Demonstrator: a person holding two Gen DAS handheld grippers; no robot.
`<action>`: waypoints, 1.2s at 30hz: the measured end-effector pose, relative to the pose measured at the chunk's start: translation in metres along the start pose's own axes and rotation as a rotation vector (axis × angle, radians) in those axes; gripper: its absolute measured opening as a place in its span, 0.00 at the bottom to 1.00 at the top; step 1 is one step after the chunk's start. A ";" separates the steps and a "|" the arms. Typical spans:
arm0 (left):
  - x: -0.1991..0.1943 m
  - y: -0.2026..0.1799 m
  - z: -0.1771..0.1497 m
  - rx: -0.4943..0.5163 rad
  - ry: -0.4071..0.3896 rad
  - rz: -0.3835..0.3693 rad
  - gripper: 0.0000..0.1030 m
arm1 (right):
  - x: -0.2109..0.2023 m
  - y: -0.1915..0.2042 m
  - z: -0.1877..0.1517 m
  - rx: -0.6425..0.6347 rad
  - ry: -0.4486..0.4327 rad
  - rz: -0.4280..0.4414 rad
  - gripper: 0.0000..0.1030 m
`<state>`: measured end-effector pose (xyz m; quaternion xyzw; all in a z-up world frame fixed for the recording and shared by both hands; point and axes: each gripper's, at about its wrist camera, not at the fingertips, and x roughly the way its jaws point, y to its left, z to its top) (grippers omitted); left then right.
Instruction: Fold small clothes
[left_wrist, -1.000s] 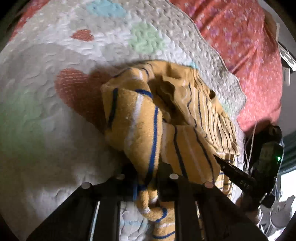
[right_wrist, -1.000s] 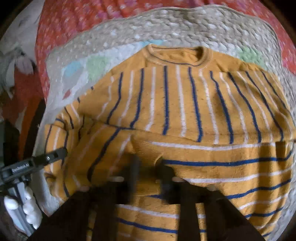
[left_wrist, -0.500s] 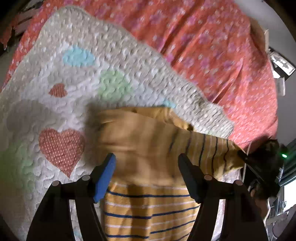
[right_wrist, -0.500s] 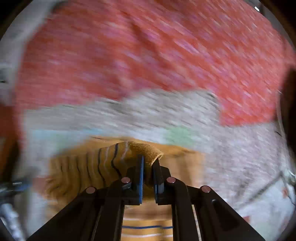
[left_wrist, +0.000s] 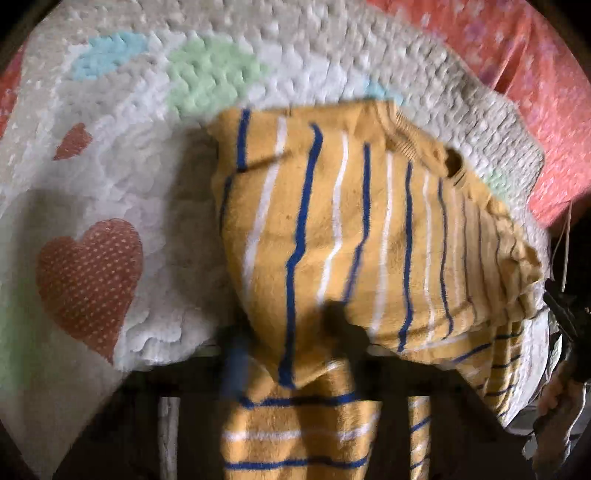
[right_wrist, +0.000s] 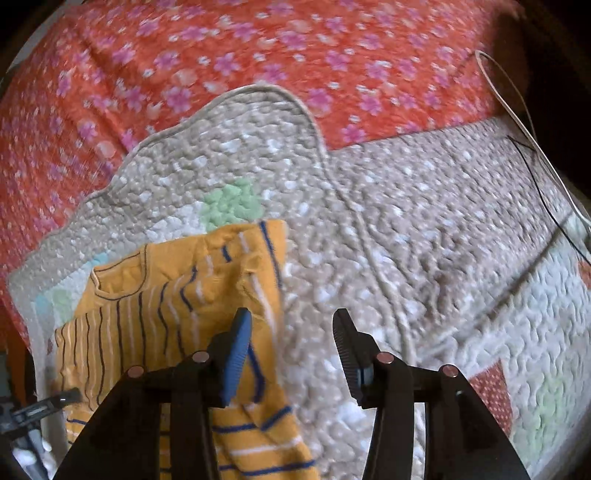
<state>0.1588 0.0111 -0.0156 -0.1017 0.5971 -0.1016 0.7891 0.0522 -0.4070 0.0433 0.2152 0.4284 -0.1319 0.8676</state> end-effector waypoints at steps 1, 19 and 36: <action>-0.004 0.003 0.001 -0.013 -0.012 -0.006 0.27 | -0.001 -0.001 0.000 0.000 0.001 0.008 0.48; -0.043 0.055 -0.023 -0.195 -0.041 -0.116 0.31 | 0.036 0.027 -0.012 0.042 0.111 0.088 0.32; -0.086 0.049 -0.189 -0.266 -0.028 -0.315 0.56 | -0.060 -0.033 -0.179 0.160 0.232 0.202 0.56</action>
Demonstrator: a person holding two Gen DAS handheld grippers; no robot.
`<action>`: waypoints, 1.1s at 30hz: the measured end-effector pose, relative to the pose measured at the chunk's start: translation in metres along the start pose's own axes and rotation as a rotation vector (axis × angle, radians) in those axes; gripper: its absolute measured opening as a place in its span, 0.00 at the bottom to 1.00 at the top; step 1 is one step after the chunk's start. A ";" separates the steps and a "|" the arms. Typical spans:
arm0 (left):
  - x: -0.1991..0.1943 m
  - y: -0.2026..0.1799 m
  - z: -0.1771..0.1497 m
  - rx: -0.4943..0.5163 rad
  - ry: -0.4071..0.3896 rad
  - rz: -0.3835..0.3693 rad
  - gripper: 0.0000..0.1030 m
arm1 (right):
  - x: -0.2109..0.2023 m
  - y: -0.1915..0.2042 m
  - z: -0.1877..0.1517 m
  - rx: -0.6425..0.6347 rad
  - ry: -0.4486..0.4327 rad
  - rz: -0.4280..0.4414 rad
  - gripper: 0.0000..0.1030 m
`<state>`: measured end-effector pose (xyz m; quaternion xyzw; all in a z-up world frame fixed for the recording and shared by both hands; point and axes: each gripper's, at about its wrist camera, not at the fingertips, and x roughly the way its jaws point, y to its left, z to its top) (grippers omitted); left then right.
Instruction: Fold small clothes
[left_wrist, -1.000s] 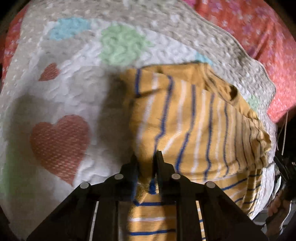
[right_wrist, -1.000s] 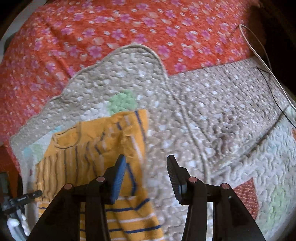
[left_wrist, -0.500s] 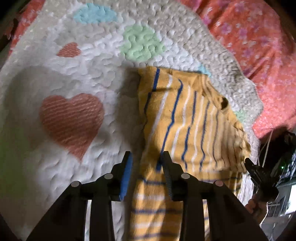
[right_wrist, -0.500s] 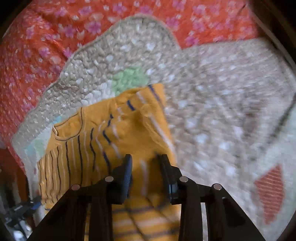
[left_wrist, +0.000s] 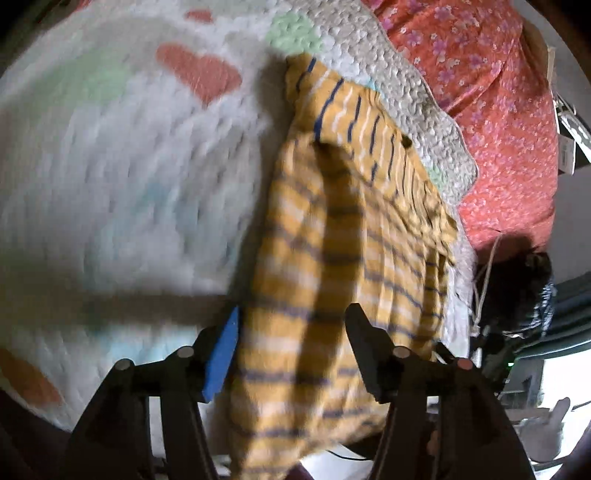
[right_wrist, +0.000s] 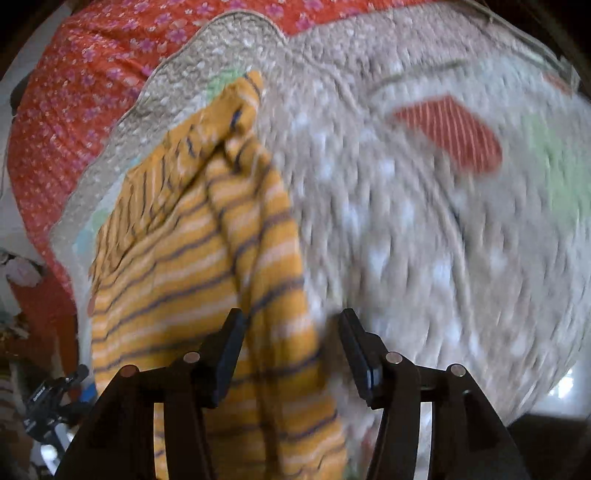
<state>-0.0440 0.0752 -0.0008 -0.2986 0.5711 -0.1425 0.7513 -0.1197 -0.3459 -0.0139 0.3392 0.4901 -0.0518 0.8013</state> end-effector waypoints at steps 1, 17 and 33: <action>0.001 -0.001 -0.008 0.009 -0.001 0.004 0.56 | 0.001 0.000 -0.006 -0.001 0.007 0.006 0.56; 0.023 -0.012 -0.102 0.196 0.083 0.094 0.70 | 0.022 -0.006 -0.082 0.038 0.195 0.078 0.59; -0.028 -0.020 -0.095 0.120 0.134 0.017 0.09 | -0.046 0.016 -0.097 0.026 0.167 0.191 0.08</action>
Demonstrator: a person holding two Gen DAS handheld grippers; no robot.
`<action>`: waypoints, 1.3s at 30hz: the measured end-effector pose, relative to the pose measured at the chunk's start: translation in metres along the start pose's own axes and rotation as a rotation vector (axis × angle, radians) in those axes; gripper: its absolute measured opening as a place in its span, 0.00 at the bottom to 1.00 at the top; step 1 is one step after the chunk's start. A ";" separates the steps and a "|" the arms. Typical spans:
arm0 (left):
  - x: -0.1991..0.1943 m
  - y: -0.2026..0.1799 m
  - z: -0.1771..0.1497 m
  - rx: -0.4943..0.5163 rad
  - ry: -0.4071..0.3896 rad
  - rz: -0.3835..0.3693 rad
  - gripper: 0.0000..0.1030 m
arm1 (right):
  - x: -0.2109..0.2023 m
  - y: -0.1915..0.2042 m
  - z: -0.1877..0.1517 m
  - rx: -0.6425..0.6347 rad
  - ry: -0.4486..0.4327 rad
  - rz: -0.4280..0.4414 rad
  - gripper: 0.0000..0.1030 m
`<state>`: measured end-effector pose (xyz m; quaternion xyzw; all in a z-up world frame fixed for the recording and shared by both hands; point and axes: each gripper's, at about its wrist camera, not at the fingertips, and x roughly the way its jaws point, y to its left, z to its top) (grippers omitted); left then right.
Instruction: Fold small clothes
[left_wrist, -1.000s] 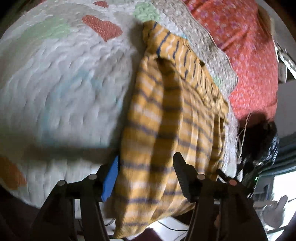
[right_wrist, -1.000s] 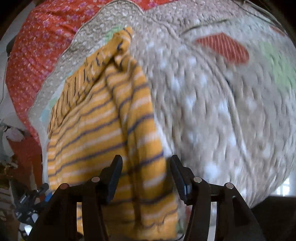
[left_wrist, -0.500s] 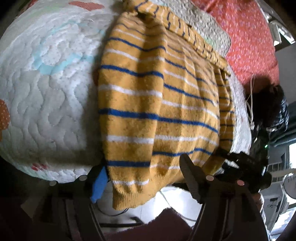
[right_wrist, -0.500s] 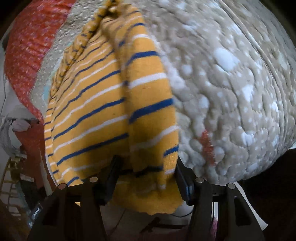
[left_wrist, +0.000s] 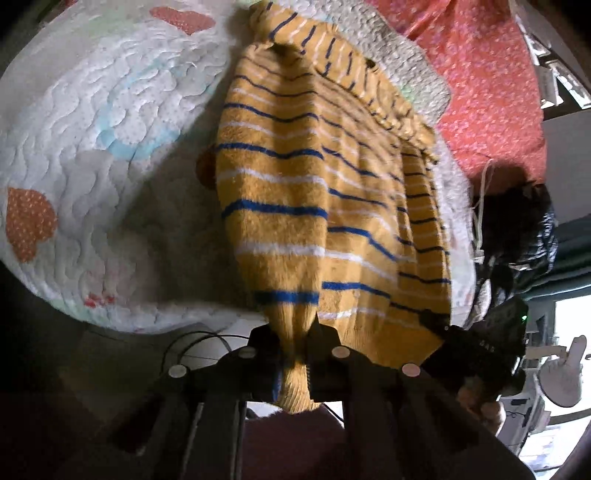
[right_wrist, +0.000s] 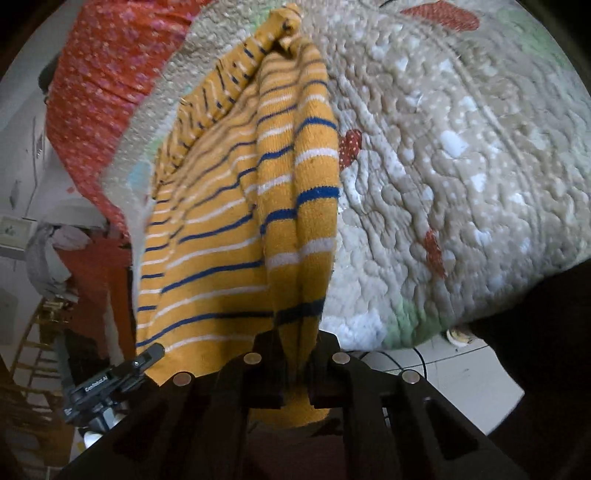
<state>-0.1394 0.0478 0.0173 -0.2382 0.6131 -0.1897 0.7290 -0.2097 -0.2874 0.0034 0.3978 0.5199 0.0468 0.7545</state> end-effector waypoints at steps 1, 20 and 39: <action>-0.004 0.003 -0.003 -0.007 -0.001 -0.010 0.09 | -0.005 -0.003 -0.003 -0.002 0.002 -0.001 0.08; -0.028 0.038 -0.029 -0.124 -0.025 -0.067 0.06 | -0.004 -0.032 -0.034 0.040 0.077 -0.034 0.09; 0.060 0.038 0.000 -0.015 0.093 0.052 0.53 | 0.026 -0.031 -0.031 0.010 0.125 -0.067 0.09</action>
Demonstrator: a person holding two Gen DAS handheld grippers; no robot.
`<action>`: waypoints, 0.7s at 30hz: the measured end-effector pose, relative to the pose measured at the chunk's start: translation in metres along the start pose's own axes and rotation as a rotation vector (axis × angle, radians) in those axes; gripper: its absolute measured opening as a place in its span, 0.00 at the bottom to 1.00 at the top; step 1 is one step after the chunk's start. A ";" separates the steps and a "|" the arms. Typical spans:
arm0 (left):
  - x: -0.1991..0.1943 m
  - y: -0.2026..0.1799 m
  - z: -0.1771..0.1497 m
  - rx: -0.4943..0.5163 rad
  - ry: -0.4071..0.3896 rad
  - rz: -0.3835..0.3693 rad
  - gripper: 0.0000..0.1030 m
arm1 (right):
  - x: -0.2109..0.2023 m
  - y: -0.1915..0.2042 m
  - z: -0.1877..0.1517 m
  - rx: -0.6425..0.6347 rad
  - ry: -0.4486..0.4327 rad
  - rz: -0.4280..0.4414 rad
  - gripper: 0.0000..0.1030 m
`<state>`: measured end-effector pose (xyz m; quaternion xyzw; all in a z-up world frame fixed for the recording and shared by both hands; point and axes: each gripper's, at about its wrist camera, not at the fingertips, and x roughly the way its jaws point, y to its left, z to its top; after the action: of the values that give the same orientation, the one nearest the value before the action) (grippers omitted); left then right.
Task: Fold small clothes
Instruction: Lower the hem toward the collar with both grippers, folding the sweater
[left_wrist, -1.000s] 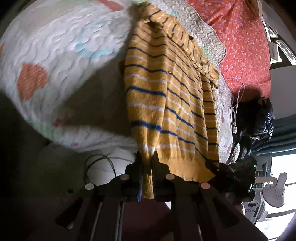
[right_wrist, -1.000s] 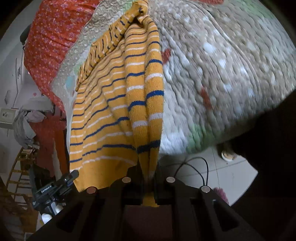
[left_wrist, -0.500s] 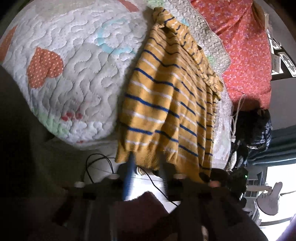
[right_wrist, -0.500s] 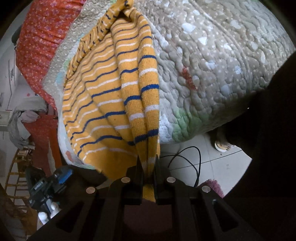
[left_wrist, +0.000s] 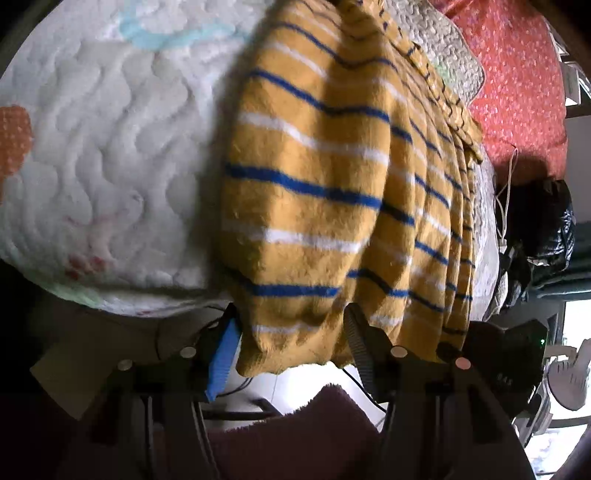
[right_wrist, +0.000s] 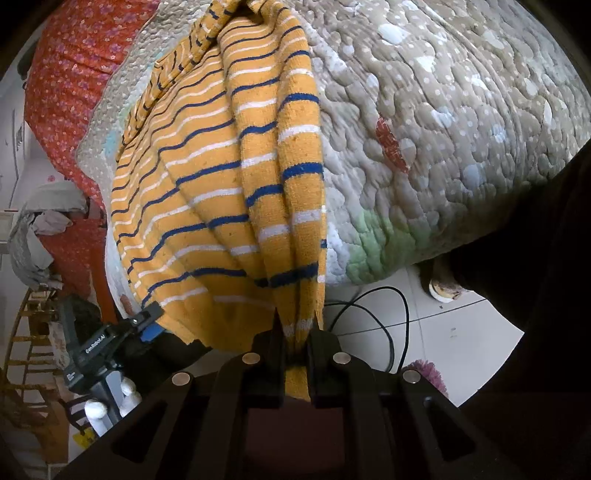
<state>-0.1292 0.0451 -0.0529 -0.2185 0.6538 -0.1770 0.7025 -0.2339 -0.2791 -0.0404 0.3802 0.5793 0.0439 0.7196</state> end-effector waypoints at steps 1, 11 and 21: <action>0.001 0.001 -0.001 -0.001 0.015 -0.010 0.46 | -0.001 0.000 0.000 -0.004 -0.002 0.002 0.09; -0.072 -0.020 -0.007 -0.004 -0.101 -0.160 0.07 | -0.043 0.020 0.014 -0.007 -0.144 0.152 0.09; -0.105 -0.067 0.112 -0.001 -0.210 -0.197 0.07 | -0.065 0.096 0.135 -0.086 -0.283 0.226 0.08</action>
<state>-0.0237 0.0539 0.0773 -0.2994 0.5522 -0.2208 0.7461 -0.1013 -0.3111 0.0746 0.4142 0.4235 0.0955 0.8000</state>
